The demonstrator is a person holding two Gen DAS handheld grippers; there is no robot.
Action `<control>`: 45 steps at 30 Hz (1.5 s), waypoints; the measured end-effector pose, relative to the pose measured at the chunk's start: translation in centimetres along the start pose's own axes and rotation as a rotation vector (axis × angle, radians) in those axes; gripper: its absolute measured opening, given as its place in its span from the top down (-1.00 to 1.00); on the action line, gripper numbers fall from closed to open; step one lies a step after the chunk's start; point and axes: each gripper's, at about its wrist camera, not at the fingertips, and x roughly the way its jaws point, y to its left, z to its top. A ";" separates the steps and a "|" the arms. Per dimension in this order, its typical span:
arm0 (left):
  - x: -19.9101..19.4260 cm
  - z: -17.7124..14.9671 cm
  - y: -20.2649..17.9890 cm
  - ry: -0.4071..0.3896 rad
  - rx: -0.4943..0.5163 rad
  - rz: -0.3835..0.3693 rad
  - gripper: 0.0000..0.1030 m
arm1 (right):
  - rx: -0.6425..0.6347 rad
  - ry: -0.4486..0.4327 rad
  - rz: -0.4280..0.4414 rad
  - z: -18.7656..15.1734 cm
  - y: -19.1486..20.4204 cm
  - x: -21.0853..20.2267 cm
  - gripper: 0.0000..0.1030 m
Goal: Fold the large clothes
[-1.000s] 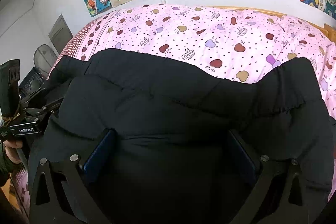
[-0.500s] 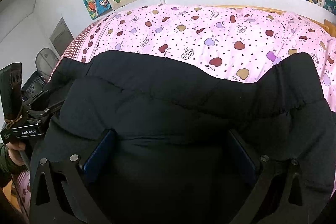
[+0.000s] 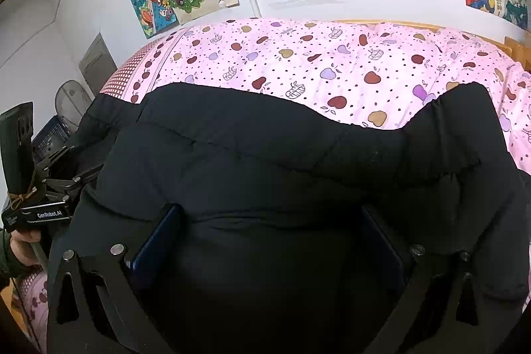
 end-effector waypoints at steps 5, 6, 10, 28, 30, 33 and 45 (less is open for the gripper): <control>-0.4 -0.2 0.0 -0.009 0.004 0.003 -1.00 | 0.007 -0.014 -0.003 0.1 -0.1 -0.8 -0.98; -0.5 -0.1 0.0 -0.010 0.004 0.003 -1.00 | 0.008 -0.015 -0.005 0.1 -0.1 -1.0 -0.98; -0.9 -0.2 0.2 -0.006 0.001 -0.005 -1.00 | 0.011 -0.019 -0.017 -0.2 -0.1 -1.5 -0.98; -6.9 0.4 8.8 -0.059 -0.202 -0.004 -1.00 | 0.069 -0.070 -0.188 -0.8 -4.0 -8.5 -0.98; -7.0 0.3 9.8 -0.037 -0.207 0.006 -1.00 | 0.069 -0.078 -0.206 -0.8 -4.3 -9.1 -0.98; -7.1 -0.3 10.9 -0.018 -0.210 0.022 -1.00 | 0.062 -0.088 -0.226 -0.7 -4.9 -10.0 -0.98; -4.8 -2.6 13.0 0.120 -0.261 -0.065 -1.00 | 0.170 -0.067 -0.273 -1.6 -9.2 -11.3 -0.98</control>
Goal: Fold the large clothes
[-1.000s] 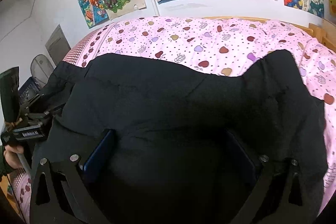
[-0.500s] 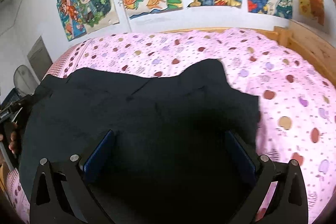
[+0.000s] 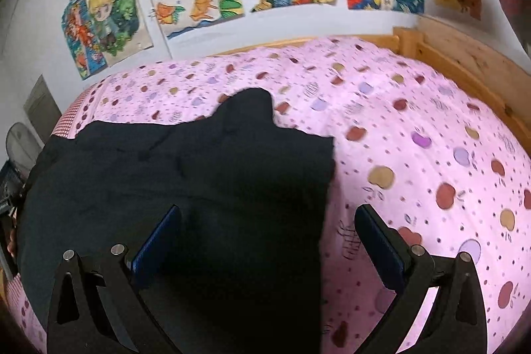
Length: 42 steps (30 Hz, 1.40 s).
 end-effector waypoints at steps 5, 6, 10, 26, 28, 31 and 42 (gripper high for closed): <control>1.3 -0.4 1.1 0.060 -0.048 -0.104 -1.00 | 0.075 0.041 0.019 -0.6 -1.7 1.2 -0.98; 1.6 -0.4 1.3 0.069 -0.061 -0.120 -1.00 | 0.093 0.048 0.031 -0.7 -2.1 1.5 -0.98; 2.4 -0.8 1.7 0.091 -0.089 -0.158 -1.00 | 0.136 0.088 0.074 -1.3 -2.9 2.9 -0.98; 3.5 -1.7 1.5 0.078 -0.076 -0.176 -1.00 | 0.031 0.125 0.245 -1.2 0.1 4.5 -0.98; 3.7 -1.7 1.5 0.080 -0.081 -0.183 -1.00 | 0.057 0.156 0.277 -1.2 -0.4 5.2 -0.98; 3.9 -1.8 1.7 0.081 -0.083 -0.193 -1.00 | 0.101 0.183 0.318 -1.6 -1.1 6.2 -0.98; 4.6 -1.4 2.0 0.146 -0.089 -0.268 -1.00 | 0.082 0.200 0.313 -2.4 0.3 6.5 -0.98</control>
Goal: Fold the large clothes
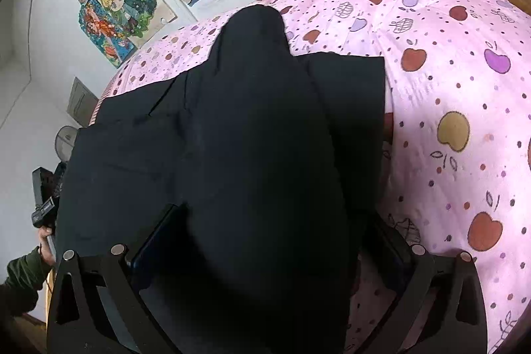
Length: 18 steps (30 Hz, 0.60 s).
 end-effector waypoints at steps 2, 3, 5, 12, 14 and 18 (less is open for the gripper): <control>0.1 0.1 -0.1 0.014 0.004 -0.018 -1.00 | -0.007 0.010 0.024 -0.1 0.3 -0.4 -0.98; 0.2 0.1 -0.1 0.021 0.004 -0.030 -1.00 | -0.011 0.011 0.041 -0.1 0.6 -0.5 -0.98; 0.5 0.3 -0.2 0.038 0.000 -0.055 -1.00 | -0.017 0.006 0.053 -0.1 1.1 -0.7 -0.98; 1.1 0.6 -0.9 0.068 -0.013 -0.057 -1.00 | -0.037 0.014 0.021 -0.1 1.9 -0.4 -0.98; 1.4 0.7 -1.4 0.073 -0.018 -0.051 -1.00 | -0.056 0.019 -0.008 -0.2 2.3 -0.1 -0.98; 2.4 1.0 -2.5 0.109 -0.054 -0.059 -1.00 | -0.039 0.055 0.002 0.0 2.1 0.7 -0.98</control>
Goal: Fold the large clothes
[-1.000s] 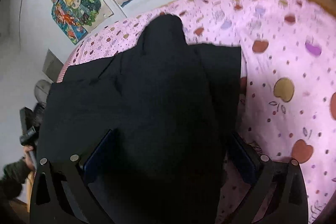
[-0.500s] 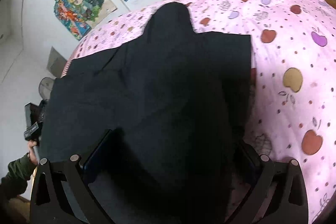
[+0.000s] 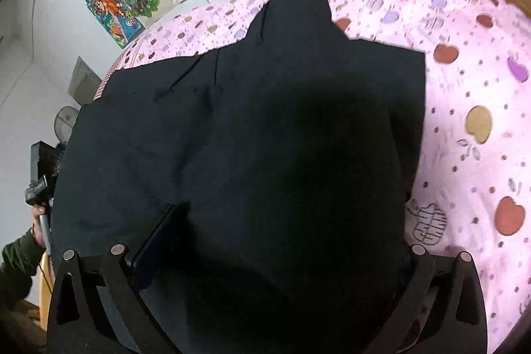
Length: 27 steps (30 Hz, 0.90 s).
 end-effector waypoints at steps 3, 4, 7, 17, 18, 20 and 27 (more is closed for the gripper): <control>-0.3 -0.1 -0.6 -0.003 -0.026 0.018 -0.75 | 0.035 -0.024 0.027 -0.1 0.3 -0.5 -0.98; -0.5 -0.2 -0.9 -0.008 -0.029 0.029 -0.62 | 0.045 -0.047 0.047 0.0 0.8 -1.1 -0.95; -1.3 -0.7 -1.6 -0.019 -0.034 0.065 -0.30 | 0.055 -0.092 0.042 -0.1 2.2 -2.6 -0.64; -5.9 -3.4 -6.0 -0.087 0.010 0.115 0.31 | 0.044 -0.091 -0.164 -1.7 4.6 -6.7 0.42; -6.3 -3.7 -6.4 -0.092 0.022 0.123 0.34 | 0.039 -0.091 -0.155 -2.1 5.0 -7.2 0.42; -7.3 -4.5 -7.4 -0.104 0.049 0.142 0.39 | -0.019 -0.084 -0.177 -3.0 6.4 -7.8 0.43; -12.2 -5.7 -7.8 -0.176 0.013 0.077 0.55 | -0.004 -0.138 -0.184 -4.2 7.6 -12.4 0.70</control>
